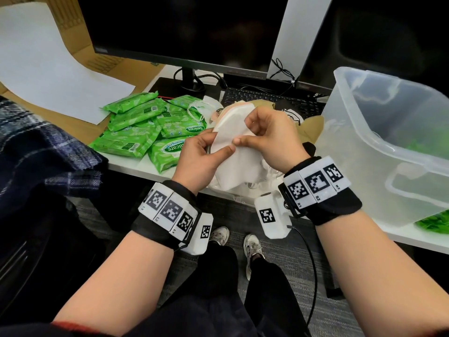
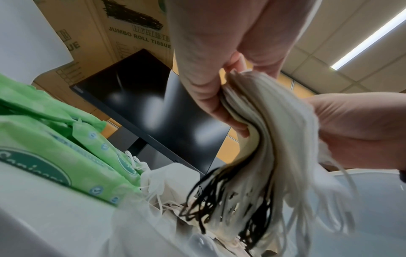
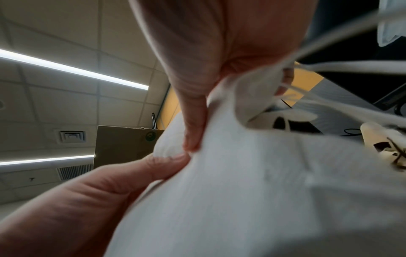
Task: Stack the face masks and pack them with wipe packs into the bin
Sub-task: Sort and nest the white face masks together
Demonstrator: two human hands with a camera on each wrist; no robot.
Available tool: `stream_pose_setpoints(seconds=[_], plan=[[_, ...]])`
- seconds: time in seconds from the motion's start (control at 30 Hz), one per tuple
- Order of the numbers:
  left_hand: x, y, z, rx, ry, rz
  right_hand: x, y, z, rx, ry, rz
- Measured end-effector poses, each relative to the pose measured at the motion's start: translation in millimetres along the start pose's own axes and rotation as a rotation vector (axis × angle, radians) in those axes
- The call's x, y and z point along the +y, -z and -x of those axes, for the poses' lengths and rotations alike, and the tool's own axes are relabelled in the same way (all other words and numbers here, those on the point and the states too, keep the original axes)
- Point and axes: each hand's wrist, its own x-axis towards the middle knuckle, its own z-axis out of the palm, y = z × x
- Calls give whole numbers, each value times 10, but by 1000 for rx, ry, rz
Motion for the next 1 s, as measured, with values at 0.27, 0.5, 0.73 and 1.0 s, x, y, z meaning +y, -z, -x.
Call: stream_pose_setpoints(seconds=[0.27, 0.5, 0.73, 1.0], plan=[[1, 18, 10, -8, -108, 19, 43, 15, 35, -54, -21, 166], [-13, 44, -53, -34, -65, -69, 64, 4, 50, -136, 47, 61], [-1, 57, -61, 20, 146, 65, 123, 77, 64, -55, -41, -232], [85, -1, -42, 13, 198, 364, 34, 66, 85, 12, -124, -410]])
